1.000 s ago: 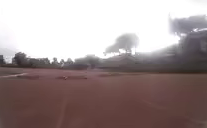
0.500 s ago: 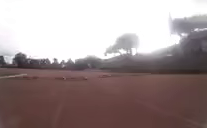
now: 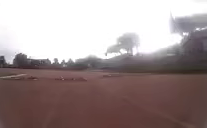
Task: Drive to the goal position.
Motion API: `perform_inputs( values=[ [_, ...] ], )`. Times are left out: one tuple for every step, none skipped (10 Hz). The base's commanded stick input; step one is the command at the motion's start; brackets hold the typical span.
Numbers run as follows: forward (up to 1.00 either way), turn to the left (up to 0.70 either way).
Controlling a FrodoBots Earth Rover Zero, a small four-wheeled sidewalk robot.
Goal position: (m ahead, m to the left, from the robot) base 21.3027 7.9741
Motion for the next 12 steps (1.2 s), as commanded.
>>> perform_inputs(
  values=[
    [0.7, 0.0],
    [0.7, 0.0],
    [0.7, 0.0],
    [0.7, 0.0],
    [0.7, 0.0],
    [0.7, 0.0],
    [0.7, 0.0],
    [0.7, 0.0],
    [0.7, 0.0],
    [0.7, 0.0],
    [0.7, 0.0],
    [0.7, 0.0]
  ],
)
